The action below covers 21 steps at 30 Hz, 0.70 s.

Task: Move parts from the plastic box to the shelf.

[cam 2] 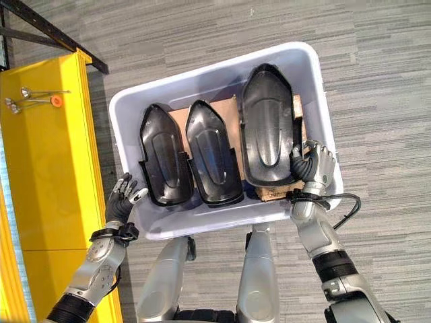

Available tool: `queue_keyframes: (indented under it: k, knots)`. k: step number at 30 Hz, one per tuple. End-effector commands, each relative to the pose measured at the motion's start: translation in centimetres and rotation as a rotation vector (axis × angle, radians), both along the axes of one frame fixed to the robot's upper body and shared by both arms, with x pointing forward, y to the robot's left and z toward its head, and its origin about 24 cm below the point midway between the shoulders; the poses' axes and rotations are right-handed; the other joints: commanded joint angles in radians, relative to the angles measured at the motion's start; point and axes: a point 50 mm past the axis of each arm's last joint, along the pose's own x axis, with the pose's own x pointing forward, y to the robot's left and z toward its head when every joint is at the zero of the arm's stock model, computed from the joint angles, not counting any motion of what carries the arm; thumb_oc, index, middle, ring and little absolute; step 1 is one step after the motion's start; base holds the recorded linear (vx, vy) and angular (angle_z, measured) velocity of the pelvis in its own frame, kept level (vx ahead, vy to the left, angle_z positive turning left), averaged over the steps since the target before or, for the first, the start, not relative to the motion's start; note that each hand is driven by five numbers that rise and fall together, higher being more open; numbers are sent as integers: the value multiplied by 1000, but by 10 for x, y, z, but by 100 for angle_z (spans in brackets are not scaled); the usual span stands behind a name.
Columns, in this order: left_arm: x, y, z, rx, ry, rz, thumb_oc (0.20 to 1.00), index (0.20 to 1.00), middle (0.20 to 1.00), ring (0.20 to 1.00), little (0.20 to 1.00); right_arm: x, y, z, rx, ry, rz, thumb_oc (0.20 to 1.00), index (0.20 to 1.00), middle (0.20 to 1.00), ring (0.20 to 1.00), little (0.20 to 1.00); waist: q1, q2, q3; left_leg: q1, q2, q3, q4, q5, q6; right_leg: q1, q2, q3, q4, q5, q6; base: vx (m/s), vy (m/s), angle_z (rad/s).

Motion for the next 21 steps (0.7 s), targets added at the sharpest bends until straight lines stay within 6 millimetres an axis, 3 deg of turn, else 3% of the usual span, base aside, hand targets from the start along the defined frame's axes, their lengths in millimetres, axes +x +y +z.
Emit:
queue_keyframes:
  k: [1,4,12,21]
  knots:
    - [-10,16,9,86,-33,23,1000,1000,1000,1000,1000,-2,16,31,97,-199,133,200,200,200,200,200,16,-80,-49,26,56,-28,141,-127,-37,26,-59,-41,51,-31,16,33,-4,-4]
    - [-15,20,5,88,-11,33,1000,1000,1000,1000,1000,-12,26,36,180,-229,237,200,200,200,200,200,16,-93,-77,68,65,-30,123,-127,-41,67,-59,-49,34,-33,17,26,-3,-2]
    - [-27,28,-6,90,44,62,1000,1000,1000,1000,1000,-30,30,45,228,-265,342,200,200,200,200,200,17,-112,-139,156,82,-27,79,-119,-47,154,-52,-65,-11,-35,22,34,3,-1]
    - [-40,35,-22,77,119,105,1000,1000,1000,1000,1000,-40,35,26,288,-138,425,200,200,200,200,200,23,-113,-209,278,116,-25,42,-121,-51,250,-23,-79,3,-80,19,51,-11,0]
